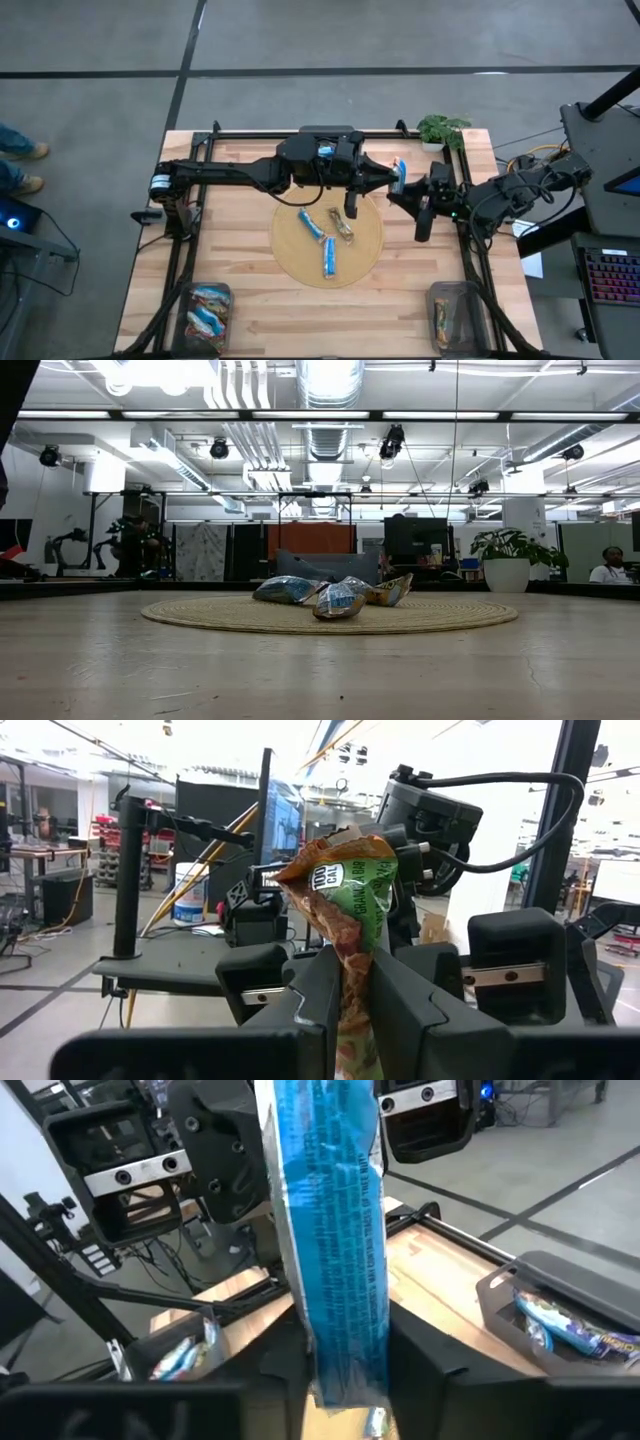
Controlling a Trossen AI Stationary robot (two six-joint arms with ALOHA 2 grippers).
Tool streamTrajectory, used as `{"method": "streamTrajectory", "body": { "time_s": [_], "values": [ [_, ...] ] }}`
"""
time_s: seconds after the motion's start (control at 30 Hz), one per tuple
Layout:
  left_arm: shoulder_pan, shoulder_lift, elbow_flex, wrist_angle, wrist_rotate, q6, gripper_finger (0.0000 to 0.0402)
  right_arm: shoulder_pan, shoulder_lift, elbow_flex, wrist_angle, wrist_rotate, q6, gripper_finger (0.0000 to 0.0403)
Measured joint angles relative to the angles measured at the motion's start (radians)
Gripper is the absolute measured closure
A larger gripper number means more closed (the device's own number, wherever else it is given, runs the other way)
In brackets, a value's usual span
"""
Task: Pick and place Granola Bars by type
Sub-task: Put the yellow granola bar into the right black bin
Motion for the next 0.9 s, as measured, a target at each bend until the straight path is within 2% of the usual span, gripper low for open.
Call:
{"method": "streamTrajectory", "body": {
  "time_s": [0.13, 0.27, 0.43, 0.6, 0.73, 0.8, 0.9],
  "values": [
    [0.000, 0.000, 0.000, -0.002, 0.000, -0.009, 0.0372, 0.000, 0.000, 0.000, 0.000, 0.000, -0.012, 0.0345],
    [0.002, 0.000, 0.000, -0.008, 0.026, -0.016, 0.0366, 0.001, 0.000, 0.000, -0.001, -0.001, -0.013, 0.0351],
    [0.002, 0.000, 0.031, -0.065, 0.053, 0.006, 0.0319, 0.001, -0.001, 0.000, -0.003, -0.004, -0.013, 0.0348],
    [0.001, 0.000, 0.133, -0.243, 0.036, 0.130, 0.0264, 0.000, -0.002, 0.000, -0.003, -0.004, -0.013, 0.0356],
    [0.001, -0.002, 0.235, -0.371, -0.021, 0.236, 0.0240, 0.000, -0.002, 0.000, -0.006, -0.030, -0.013, 0.0357],
    [0.004, -0.002, 0.297, -0.436, -0.037, 0.280, 0.0236, 0.000, -0.002, 0.000, -0.008, -0.069, -0.013, 0.0358],
    [0.011, -0.004, 0.398, -0.544, -0.043, 0.316, 0.0235, 0.000, -0.002, 0.000, -0.021, -0.188, -0.008, 0.0359]
  ]
}}
